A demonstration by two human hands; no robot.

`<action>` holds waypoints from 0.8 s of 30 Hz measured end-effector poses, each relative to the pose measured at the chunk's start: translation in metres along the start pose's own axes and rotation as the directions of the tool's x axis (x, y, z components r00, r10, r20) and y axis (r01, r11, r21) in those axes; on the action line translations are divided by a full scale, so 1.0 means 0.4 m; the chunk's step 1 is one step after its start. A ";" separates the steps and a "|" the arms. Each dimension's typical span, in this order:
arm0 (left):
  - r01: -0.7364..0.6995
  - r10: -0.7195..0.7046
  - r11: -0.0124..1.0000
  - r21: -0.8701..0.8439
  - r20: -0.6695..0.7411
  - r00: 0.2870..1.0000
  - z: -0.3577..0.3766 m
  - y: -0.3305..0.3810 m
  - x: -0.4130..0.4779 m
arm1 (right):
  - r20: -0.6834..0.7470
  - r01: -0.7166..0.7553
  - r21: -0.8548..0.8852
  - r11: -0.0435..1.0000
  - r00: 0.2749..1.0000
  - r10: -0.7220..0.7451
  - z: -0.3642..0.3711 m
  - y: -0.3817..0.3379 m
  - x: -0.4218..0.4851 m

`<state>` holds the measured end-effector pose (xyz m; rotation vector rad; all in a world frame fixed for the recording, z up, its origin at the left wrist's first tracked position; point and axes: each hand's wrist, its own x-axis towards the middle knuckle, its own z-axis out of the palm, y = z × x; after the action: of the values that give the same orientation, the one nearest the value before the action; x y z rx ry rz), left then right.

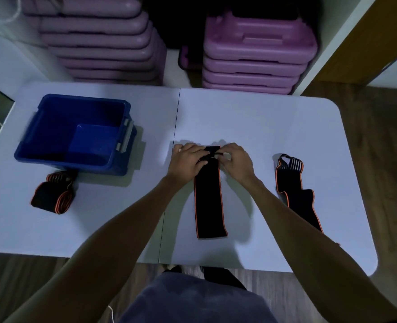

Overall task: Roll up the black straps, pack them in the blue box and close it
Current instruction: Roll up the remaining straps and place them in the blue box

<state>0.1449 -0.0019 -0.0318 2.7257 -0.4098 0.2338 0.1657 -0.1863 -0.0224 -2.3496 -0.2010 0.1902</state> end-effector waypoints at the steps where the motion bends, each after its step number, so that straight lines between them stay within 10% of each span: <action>1: 0.025 -0.029 0.997 -0.068 -0.050 0.998 -0.013 -0.003 0.014 | -0.022 -0.045 0.141 0.989 0.999 0.048 -0.009 -0.012 0.006; 5: 0.315 -0.360 0.788 -0.529 0.020 0.933 -0.073 0.004 0.092 | -0.059 -0.108 0.485 0.868 0.986 0.156 -0.040 -0.049 0.053; 11: 0.582 -0.524 0.707 -0.401 0.256 0.812 -0.034 -0.067 0.145 | 0.176 -0.274 0.248 0.929 0.956 0.235 0.006 -0.023 0.114; 16: 0.412 -0.412 0.885 -0.215 0.049 0.910 0.005 -0.045 0.025 | 0.119 -0.007 -0.054 0.999 0.993 0.013 0.062 -0.002 0.058; 24: 0.129 -0.248 0.948 0.291 0.420 0.873 0.071 -0.091 -0.056 | 0.310 0.234 -0.515 0.824 0.948 -0.075 0.102 0.030 0.000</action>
<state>0.1381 0.0252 -0.0751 3.0402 -0.2377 -0.4460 0.1587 -0.1667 -0.0595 -2.8518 -0.6646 0.4319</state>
